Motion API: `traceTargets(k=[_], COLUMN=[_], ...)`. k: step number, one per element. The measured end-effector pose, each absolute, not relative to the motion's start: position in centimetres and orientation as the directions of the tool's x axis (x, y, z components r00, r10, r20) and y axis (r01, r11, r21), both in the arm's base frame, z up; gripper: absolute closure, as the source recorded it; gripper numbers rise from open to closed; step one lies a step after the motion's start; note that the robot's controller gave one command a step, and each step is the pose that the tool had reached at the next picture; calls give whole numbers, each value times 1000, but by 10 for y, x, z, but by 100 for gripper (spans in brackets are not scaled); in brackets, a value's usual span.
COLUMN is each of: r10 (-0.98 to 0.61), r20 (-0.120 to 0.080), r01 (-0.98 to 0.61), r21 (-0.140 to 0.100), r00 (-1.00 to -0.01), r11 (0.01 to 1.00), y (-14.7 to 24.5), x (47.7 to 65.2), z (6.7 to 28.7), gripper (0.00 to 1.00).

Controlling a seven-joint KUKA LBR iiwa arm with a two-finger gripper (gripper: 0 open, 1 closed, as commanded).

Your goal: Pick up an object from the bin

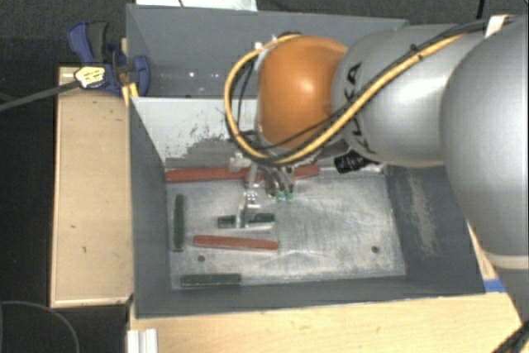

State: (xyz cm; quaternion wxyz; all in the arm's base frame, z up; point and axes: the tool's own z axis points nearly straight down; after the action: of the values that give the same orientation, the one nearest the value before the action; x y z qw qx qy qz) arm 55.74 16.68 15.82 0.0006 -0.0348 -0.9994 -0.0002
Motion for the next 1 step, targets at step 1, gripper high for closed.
traceTargets(k=[1], r10=[53], r20=[1], r01=[53], r21=[-1], r00=[-999], r11=[999], y=[149], x=[561], z=[153], gripper=[0])
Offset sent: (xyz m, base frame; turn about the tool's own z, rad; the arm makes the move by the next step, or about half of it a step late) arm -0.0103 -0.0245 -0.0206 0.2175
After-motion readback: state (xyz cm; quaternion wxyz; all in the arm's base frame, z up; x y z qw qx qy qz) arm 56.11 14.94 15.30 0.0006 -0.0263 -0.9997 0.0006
